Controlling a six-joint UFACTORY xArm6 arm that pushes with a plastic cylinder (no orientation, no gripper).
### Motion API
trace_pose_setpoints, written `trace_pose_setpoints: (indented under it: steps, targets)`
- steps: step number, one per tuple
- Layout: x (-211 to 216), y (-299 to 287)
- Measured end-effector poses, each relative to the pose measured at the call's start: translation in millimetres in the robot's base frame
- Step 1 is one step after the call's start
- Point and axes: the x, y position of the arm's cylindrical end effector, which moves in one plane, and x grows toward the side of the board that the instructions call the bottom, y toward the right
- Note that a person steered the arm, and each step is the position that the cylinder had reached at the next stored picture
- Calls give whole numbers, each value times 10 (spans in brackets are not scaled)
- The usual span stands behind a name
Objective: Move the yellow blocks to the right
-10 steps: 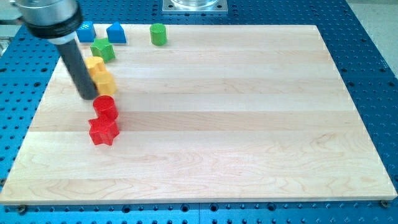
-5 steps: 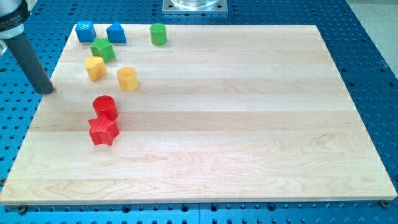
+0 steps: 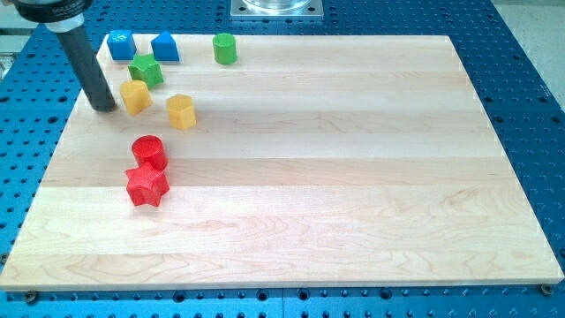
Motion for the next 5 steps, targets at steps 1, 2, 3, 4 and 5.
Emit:
trace_pose_setpoints:
  steps: [1, 2, 3, 4, 5]
  targets:
    - [0, 388]
    - [0, 740]
    - [-361, 417]
    - [-361, 765]
    - [-361, 1241]
